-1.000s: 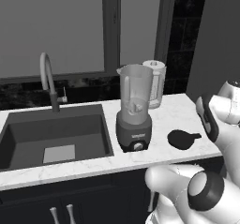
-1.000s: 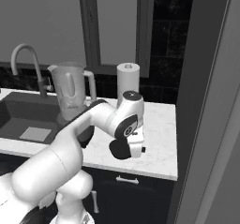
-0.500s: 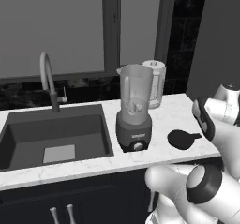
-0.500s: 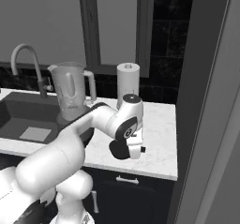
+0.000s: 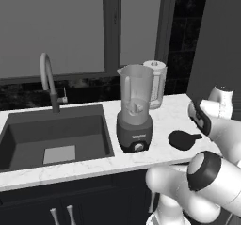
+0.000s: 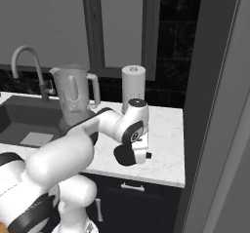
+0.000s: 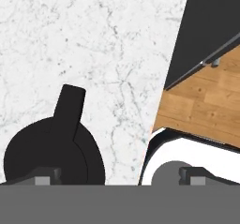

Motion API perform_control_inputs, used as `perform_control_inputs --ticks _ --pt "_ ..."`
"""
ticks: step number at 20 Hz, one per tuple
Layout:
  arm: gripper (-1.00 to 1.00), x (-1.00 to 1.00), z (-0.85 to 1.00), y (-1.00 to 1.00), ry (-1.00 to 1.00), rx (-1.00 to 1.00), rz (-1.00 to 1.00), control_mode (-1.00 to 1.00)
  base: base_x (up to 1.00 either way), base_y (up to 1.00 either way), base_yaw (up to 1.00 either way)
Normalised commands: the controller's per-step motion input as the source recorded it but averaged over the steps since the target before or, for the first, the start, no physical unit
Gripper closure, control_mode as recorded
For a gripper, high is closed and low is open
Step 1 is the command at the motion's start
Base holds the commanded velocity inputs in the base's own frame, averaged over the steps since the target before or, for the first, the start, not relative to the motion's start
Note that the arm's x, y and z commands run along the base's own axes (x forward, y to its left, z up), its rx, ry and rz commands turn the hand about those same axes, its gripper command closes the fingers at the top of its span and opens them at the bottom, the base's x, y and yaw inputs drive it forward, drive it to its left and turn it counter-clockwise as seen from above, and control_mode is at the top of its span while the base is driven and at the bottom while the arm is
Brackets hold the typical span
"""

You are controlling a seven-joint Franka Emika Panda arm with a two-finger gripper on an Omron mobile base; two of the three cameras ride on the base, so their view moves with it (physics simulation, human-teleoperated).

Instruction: Close the lid blender by securely placing the lid on top.

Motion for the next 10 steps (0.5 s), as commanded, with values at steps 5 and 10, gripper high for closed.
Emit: perform_control_inputs --ticks 5,10 --pt "-1.0 0.28 -0.17 0.0 0.02 0.0 0.0 -1.0 0.0 0.0 0.0" --pt "-1.0 0.25 -0.22 0.0 0.0 0.0 0.0 -1.0 0.0 0.0 0.0"
